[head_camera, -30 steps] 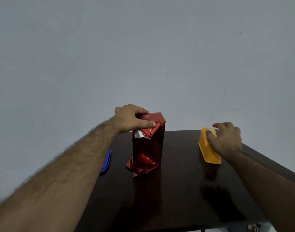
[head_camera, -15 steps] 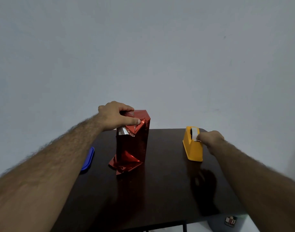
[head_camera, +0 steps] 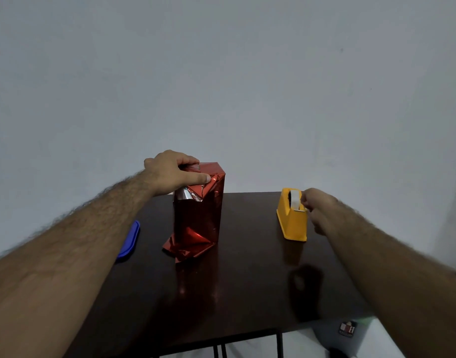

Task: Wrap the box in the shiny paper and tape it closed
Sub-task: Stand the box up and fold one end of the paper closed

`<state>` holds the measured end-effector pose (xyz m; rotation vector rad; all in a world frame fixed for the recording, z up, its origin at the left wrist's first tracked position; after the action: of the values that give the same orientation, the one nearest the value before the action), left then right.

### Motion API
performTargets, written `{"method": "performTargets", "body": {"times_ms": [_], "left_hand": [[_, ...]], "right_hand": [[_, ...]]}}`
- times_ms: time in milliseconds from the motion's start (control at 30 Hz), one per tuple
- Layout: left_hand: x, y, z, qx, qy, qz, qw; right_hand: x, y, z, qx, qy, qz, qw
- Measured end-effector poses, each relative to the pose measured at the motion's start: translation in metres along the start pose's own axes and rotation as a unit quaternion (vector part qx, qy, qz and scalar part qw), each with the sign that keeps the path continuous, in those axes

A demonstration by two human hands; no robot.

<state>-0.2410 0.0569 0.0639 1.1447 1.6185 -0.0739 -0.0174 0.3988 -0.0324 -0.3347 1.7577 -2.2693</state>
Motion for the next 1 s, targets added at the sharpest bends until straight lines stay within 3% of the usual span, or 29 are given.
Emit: {"method": "performTargets", "body": {"times_ms": [333, 867, 1000], "left_hand": [[-0.002, 0.007, 0.007, 0.003, 0.013, -0.012, 1.0], [0.002, -0.002, 0.0, -0.004, 0.017, 0.001, 1.0], [0.004, -0.005, -0.002, -0.004, 0.012, 0.014, 1.0]], "right_hand": [[-0.007, 0.045, -0.001, 0.004, -0.001, -0.097, 0.995], [-0.012, 0.071, 0.008, -0.039, 0.039, -0.164, 0.985], [-0.015, 0.082, 0.003, -0.043, 0.04, -0.137, 0.989]]}}
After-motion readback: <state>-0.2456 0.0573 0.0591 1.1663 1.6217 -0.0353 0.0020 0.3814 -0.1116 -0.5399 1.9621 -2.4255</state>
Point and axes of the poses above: each hand's wrist, its own z-axis away from the middle knuckle, its own x-axis out of the palm, y = z × x, the point moved 7 cm from there along -z, towards the middle knuckle, and after that the axes turned 9 degrees about -z, right-handed, at the moved point
